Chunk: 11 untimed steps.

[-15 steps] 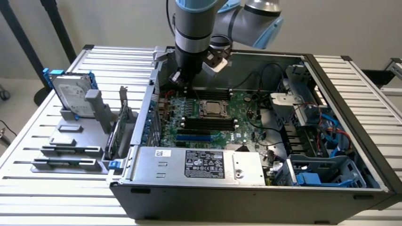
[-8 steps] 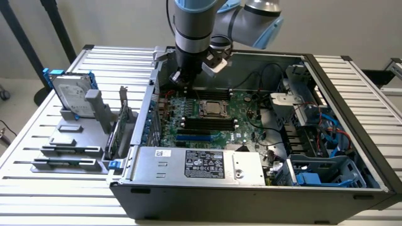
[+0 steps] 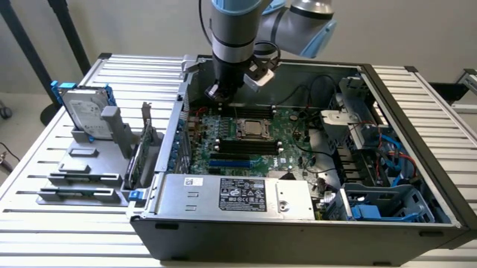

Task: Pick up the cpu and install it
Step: 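Install the first cpu locking lever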

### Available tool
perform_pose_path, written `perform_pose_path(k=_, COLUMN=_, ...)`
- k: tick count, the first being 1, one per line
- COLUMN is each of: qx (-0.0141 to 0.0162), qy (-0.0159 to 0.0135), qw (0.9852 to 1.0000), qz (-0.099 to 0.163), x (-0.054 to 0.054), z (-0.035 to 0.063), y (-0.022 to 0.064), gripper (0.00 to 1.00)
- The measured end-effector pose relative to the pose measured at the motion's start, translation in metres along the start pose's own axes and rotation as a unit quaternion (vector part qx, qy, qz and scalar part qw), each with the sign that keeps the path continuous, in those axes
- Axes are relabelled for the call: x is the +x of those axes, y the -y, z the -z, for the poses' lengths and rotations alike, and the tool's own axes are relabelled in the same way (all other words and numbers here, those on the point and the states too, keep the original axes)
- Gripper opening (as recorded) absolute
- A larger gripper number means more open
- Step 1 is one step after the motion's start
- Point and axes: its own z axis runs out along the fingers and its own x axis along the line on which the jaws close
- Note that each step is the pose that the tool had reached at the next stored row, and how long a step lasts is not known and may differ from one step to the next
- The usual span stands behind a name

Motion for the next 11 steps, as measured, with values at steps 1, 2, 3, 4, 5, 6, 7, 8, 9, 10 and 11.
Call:
perform_pose_path(k=1, qx=-0.0006, qy=-0.0006, qw=1.0, qz=0.0, x=0.0008, z=0.001, y=-0.0003, gripper=0.11)
perform_pose_path(k=2, qx=-0.001, qy=-0.001, qw=1.0, qz=-0.001, x=0.0017, z=0.0023, y=-0.0005, gripper=0.11)
perform_pose_path(k=3, qx=-0.0013, qy=-0.0013, qw=1.0, qz=-0.001, x=0.0026, z=0.0039, y=-0.0006, gripper=0.11)
perform_pose_path(k=4, qx=-0.0017, qy=-0.0017, qw=1.0, qz=-0.002, x=0.0033, z=0.0052, y=-0.0007, gripper=0.11)
perform_pose_path(k=5, qx=-0.0022, qy=-0.0022, qw=1.0, qz=-0.002, x=0.0041, z=0.0063, y=-0.0009, gripper=0.11)
perform_pose_path(k=6, qx=-0.0029, qy=-0.0029, qw=1.0, qz=-0.002, x=0.0048, z=0.0071, y=-0.0013, gripper=0.11)
perform_pose_path(k=7, qx=-0.0043, qy=-0.004, qw=1.0, qz=-0.001, x=0.0055, z=0.0073, y=-0.0018, gripper=0.11)
perform_pose_path(k=8, qx=-0.0061, qy=-0.0057, qw=1.0, qz=-0.001, x=0.0062, z=0.0073, y=-0.0026, gripper=0.11)
perform_pose_path(k=9, qx=-0.0081, qy=-0.0075, qw=0.9999, qz=0.0, x=0.0072, z=0.0073, y=-0.0036, gripper=0.11)
perform_pose_path(k=10, qx=-0.0102, qy=-0.0094, qw=0.9999, qz=0.001, x=0.0082, z=0.0074, y=-0.0047, gripper=0.11)
perform_pose_path(k=11, qx=-0.0126, qy=-0.0115, qw=0.9999, qz=0.002, x=0.0092, z=0.0075, y=-0.0058, gripper=0.11)
